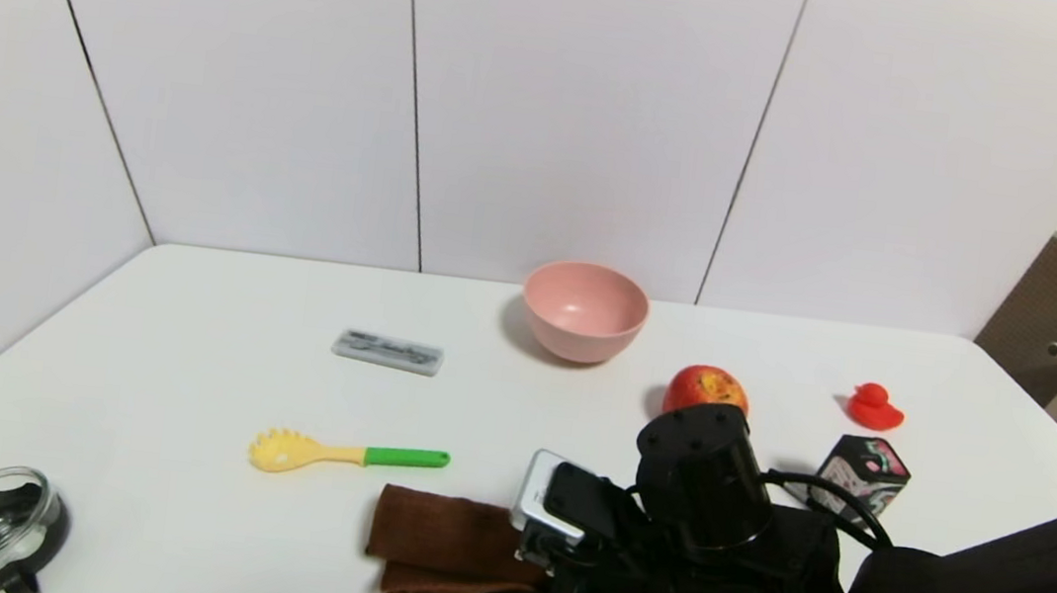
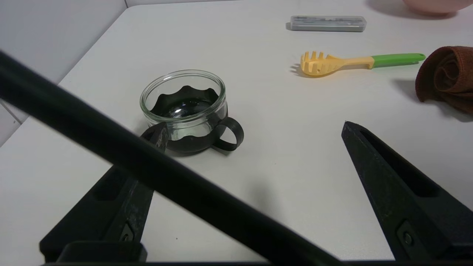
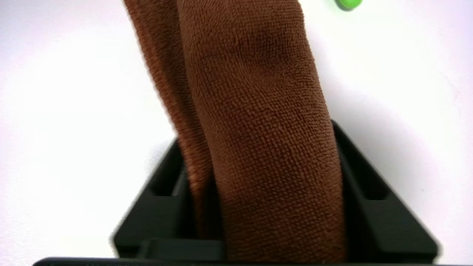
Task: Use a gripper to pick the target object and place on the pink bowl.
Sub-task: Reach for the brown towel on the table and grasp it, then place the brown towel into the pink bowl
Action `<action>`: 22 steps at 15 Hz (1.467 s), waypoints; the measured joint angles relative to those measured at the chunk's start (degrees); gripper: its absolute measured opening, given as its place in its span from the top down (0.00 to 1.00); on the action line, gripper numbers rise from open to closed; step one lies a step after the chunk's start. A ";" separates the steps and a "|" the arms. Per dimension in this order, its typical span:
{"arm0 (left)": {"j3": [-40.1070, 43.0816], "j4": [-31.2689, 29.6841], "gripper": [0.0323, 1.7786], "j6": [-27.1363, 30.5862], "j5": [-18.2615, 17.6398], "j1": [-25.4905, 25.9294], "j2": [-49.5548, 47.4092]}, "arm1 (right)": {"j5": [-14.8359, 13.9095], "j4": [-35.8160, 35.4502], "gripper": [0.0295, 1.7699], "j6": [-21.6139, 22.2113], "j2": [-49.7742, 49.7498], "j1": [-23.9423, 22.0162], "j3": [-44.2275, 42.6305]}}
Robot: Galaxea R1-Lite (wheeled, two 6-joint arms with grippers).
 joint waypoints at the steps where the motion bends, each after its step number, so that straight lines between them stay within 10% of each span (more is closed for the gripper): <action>1: 0.00 0.00 0.05 0.00 0.00 -0.02 0.00 | 0.04 -0.09 0.54 -0.04 -0.06 -0.20 -0.04; 3: 0.00 0.00 0.05 0.02 0.02 -0.02 0.00 | 0.04 -0.02 0.78 -0.02 -0.37 -0.46 -0.30; 12: 0.00 0.00 0.05 0.02 0.00 -0.02 0.00 | 0.02 3.17 0.79 0.63 -3.56 -7.67 -11.69; 22: 0.00 0.00 0.05 0.02 0.00 -0.02 0.00 | 1.68 9.35 0.79 0.88 10.19 -22.75 -42.86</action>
